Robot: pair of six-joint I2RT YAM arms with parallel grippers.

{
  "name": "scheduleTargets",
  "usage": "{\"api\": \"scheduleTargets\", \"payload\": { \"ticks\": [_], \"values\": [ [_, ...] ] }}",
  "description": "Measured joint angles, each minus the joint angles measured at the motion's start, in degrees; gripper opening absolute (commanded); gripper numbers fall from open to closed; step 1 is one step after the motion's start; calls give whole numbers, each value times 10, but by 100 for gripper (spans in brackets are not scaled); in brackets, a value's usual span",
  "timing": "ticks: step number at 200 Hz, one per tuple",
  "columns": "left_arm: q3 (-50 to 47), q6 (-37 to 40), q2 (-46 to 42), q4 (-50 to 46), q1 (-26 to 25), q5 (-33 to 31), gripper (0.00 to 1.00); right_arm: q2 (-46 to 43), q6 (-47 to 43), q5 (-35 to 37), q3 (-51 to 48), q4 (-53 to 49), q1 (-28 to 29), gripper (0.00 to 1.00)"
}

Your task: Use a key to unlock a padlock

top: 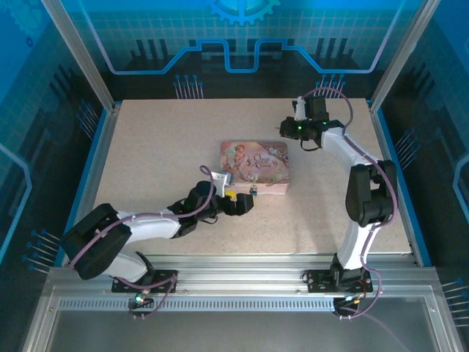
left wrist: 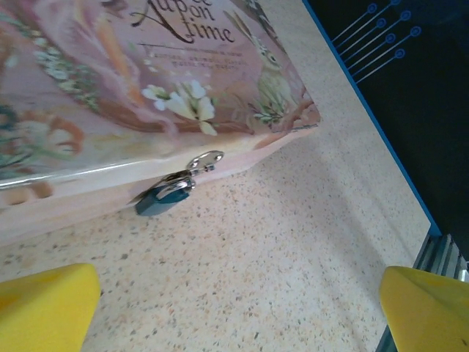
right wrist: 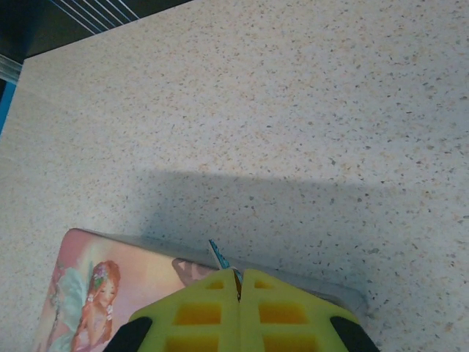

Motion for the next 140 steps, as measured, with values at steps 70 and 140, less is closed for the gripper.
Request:
{"api": "scheduleTargets", "payload": {
  "ticks": [70, 140],
  "values": [
    [7, 26, 112, 90, -21, -52, 99, 40, -17, 29, 30, -5, 7, 0],
    [48, 60, 193, 145, -47, -105, 99, 70, -22, 42, 31, -5, 7, 0]
  ]
}}
